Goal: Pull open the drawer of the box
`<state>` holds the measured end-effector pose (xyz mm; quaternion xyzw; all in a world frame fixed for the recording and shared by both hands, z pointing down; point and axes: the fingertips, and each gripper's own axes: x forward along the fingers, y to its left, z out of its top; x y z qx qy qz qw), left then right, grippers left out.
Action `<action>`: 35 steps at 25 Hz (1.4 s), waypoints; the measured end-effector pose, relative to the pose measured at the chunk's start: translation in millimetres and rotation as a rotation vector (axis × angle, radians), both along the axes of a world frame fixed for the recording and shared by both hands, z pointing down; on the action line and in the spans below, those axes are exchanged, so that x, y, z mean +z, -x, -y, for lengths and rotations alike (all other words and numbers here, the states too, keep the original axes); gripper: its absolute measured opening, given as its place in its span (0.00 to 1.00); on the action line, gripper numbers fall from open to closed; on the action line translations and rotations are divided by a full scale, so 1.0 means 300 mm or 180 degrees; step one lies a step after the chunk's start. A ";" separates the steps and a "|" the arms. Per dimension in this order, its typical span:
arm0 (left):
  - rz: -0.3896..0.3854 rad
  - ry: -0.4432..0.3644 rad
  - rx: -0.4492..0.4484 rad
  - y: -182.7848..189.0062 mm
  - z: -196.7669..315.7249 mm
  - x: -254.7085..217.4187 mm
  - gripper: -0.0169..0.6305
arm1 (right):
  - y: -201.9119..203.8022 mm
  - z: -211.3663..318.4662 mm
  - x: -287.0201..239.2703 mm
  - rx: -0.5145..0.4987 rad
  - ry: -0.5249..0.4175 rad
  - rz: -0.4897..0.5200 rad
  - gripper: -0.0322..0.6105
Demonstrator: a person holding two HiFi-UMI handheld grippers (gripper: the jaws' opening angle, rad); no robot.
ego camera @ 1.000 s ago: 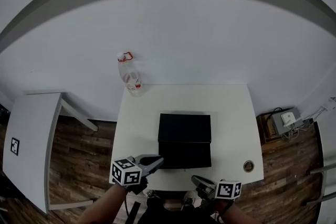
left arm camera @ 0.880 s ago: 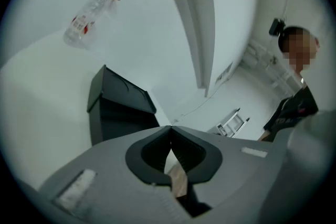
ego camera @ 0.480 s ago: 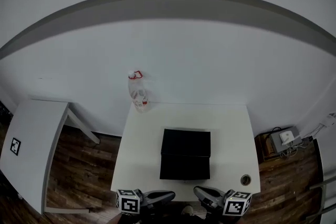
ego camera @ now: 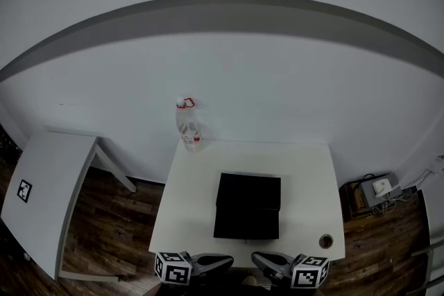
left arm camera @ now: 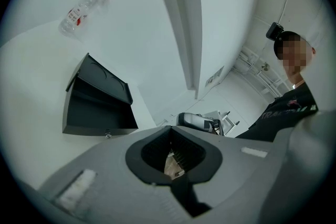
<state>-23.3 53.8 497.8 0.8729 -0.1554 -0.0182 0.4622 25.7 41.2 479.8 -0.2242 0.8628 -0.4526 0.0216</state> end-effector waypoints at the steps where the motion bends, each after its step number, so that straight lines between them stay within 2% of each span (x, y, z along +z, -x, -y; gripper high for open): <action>1: 0.0008 -0.0008 -0.0007 0.001 0.001 -0.003 0.03 | 0.001 -0.002 0.001 -0.0008 0.0006 -0.0003 0.06; 35: 0.0053 0.0014 0.0037 -0.027 -0.044 0.000 0.03 | -0.014 -0.081 0.014 -0.0004 0.0065 0.0017 0.06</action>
